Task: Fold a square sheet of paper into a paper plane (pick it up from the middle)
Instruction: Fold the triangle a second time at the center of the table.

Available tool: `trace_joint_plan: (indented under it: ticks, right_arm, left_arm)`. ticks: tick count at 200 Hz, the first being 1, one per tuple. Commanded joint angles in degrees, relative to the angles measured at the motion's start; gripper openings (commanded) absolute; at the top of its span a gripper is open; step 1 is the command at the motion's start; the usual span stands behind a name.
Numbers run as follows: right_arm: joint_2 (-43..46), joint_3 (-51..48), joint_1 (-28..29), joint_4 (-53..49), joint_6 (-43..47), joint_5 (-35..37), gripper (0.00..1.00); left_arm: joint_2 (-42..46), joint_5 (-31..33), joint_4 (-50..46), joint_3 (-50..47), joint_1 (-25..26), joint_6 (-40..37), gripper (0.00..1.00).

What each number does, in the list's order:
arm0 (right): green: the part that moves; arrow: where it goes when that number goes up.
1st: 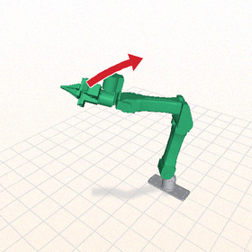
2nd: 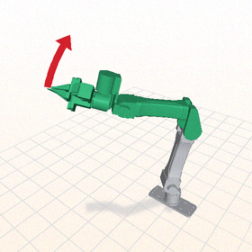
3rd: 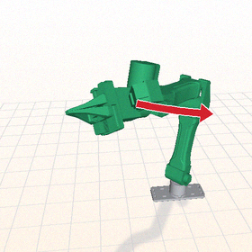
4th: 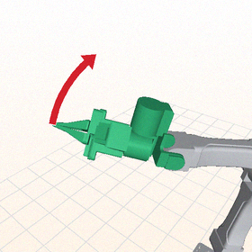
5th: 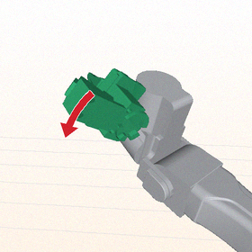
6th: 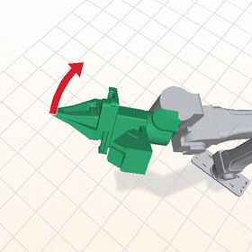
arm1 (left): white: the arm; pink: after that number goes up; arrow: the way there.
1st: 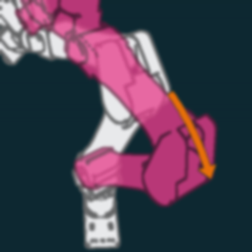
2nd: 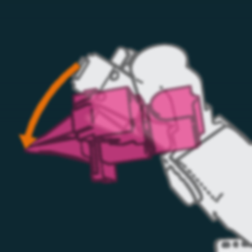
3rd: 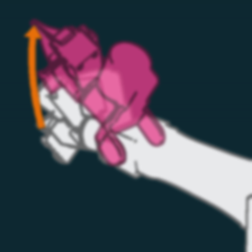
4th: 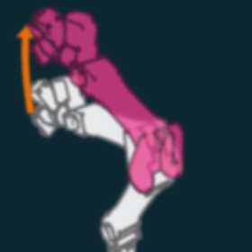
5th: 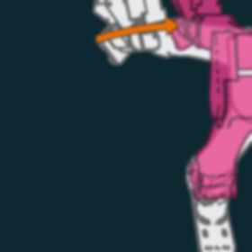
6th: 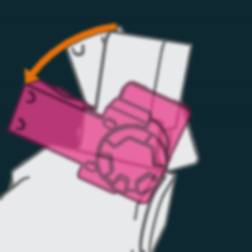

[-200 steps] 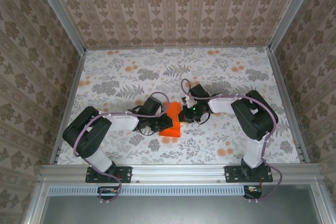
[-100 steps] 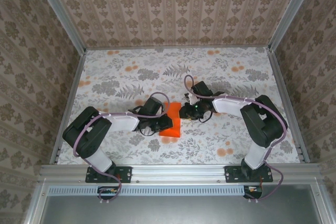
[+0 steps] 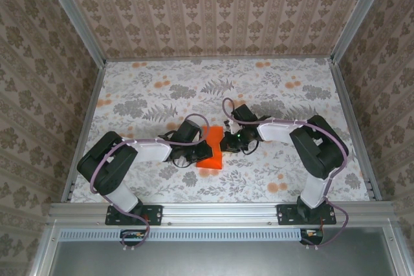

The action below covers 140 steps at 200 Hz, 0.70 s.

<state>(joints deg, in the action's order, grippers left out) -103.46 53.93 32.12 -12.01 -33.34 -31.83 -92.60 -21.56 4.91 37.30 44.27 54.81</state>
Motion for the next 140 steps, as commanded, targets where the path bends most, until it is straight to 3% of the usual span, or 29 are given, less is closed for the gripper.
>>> trace_joint_plan:
  ticks: [1,74,140]
  right_arm:
    - [-1.89,1.5,0.27,-0.03,0.07,-1.15,0.08]
    - [-4.29,1.18,0.22,-7.12,5.41,7.76,0.06]
    - [-5.26,1.3,0.24,-8.34,6.69,9.16,0.06]
  left_arm:
    - [-0.4,2.05,-6.03,0.01,0.68,-0.58,0.15]
    - [3.35,1.81,-8.19,6.13,0.47,-5.33,0.15]
    - [-0.05,2.53,-7.88,5.77,0.31,-4.64,0.14]
